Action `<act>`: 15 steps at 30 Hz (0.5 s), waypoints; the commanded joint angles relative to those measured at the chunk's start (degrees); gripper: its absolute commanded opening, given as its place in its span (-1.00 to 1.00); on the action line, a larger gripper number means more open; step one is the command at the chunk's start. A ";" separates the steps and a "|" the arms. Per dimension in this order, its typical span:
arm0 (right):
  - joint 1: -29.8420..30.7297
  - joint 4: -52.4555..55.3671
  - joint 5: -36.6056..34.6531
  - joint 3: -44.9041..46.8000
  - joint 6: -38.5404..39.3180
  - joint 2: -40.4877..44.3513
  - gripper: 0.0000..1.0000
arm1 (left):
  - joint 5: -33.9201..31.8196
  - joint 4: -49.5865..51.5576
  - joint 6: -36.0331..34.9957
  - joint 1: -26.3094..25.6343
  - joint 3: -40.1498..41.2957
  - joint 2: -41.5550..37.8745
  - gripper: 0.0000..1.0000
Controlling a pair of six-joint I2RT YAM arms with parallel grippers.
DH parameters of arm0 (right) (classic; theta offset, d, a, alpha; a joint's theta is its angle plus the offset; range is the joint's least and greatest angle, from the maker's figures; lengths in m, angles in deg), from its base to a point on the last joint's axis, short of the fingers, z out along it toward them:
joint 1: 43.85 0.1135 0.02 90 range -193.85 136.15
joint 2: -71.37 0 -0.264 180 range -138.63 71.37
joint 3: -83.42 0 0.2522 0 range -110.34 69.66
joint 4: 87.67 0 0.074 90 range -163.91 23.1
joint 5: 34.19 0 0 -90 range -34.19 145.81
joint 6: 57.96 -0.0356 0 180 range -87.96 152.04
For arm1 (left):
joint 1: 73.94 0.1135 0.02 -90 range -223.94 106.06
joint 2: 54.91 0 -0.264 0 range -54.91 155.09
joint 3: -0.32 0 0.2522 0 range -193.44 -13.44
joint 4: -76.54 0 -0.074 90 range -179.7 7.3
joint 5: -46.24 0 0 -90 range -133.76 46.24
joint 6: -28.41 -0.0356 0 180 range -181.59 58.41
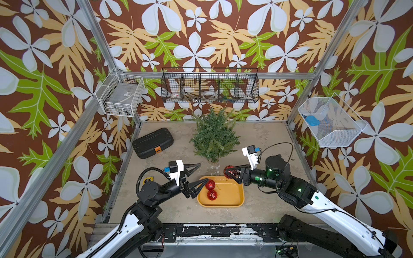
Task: Decorate the small christmas tree with ornaments
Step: Pick up an ornament from the container.
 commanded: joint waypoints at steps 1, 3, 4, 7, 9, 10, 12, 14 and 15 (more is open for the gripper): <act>0.06 -5.82 2.48 -1.76 -7.04 1.16 0.01 | -8.42 -14.64 -6.59 -5.23 0.34 1.62 0.75; 0.02 -5.45 1.63 -3.33 -8.31 1.62 0.01 | -10.96 -18.45 -9.94 -8.70 -0.18 4.33 0.83; 0.06 -5.12 1.01 -4.10 -8.81 1.81 0.01 | -12.06 -20.13 -11.36 -10.54 -0.53 5.94 0.86; -0.01 -5.94 0.15 -5.42 -10.67 2.62 0.00 | -14.96 -27.67 -15.84 -16.18 -1.48 11.72 0.93; -0.01 -8.12 0.47 -5.32 -12.73 3.16 -0.01 | -15.59 -31.36 -17.82 -18.72 -3.09 16.45 0.90; 0.05 -9.02 0.72 -5.36 -13.56 3.29 -0.01 | -15.63 -32.43 -18.16 -19.14 -3.90 18.27 0.88; -0.01 -10.47 1.36 -5.18 -15.01 3.46 -0.01 | -16.65 -36.33 -18.35 -19.69 -4.72 22.09 0.84; -0.01 -10.84 1.71 -5.18 -15.75 3.57 -0.01 | -17.92 -40.50 -18.40 -19.97 -5.00 24.53 0.83; 0.04 -11.20 1.87 -5.03 -16.24 3.70 -0.01 | -17.81 -41.16 -18.78 -19.97 -5.68 25.73 0.82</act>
